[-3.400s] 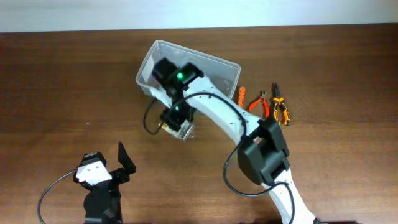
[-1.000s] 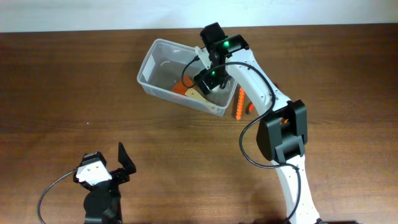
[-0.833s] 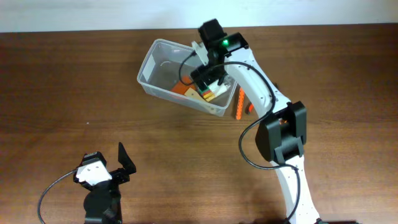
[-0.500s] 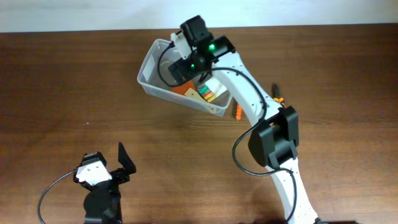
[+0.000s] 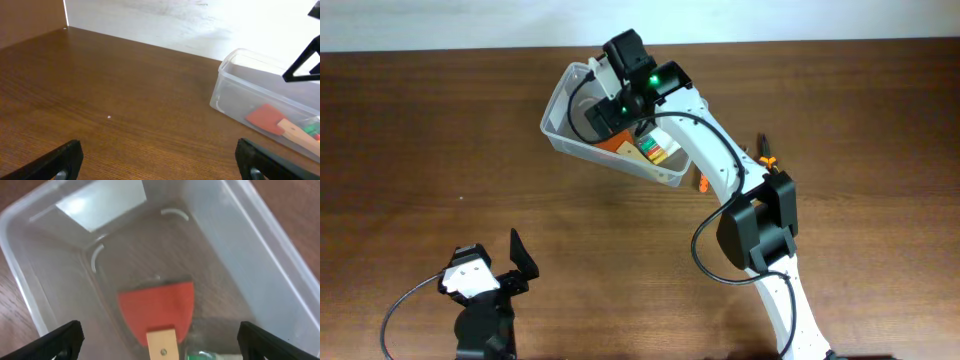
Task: Pack container
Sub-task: 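Lower the marker pack into the container and release it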
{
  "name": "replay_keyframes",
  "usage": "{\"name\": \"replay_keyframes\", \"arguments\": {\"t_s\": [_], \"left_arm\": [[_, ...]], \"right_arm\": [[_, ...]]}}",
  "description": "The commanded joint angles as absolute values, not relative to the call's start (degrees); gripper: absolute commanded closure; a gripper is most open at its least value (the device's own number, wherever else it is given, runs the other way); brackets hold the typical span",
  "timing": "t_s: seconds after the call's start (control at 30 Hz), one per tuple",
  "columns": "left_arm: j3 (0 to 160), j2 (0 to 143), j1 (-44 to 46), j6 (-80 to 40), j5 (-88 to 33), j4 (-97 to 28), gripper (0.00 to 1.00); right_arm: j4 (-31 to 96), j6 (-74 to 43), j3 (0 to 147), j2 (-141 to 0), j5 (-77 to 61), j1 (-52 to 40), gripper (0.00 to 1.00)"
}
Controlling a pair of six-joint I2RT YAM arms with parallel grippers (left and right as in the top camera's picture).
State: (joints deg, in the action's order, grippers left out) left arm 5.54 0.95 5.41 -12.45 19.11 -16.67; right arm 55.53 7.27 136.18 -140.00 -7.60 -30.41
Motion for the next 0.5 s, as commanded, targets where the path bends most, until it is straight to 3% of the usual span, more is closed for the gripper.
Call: {"name": "replay_keyframes", "arguments": {"t_s": [0.0,0.47], "left_arm": [[5.32,0.69,5.63,-11.94,19.31,-16.71,0.01],[5.32,0.69,5.63,-11.94,19.31,-16.71,0.01]], "right_arm": [[56.99,6.52,135.52,-142.61,-7.33,-31.53,0.01],[66.28,8.12,135.52,-142.89,-8.84,-36.01,0.01]]}}
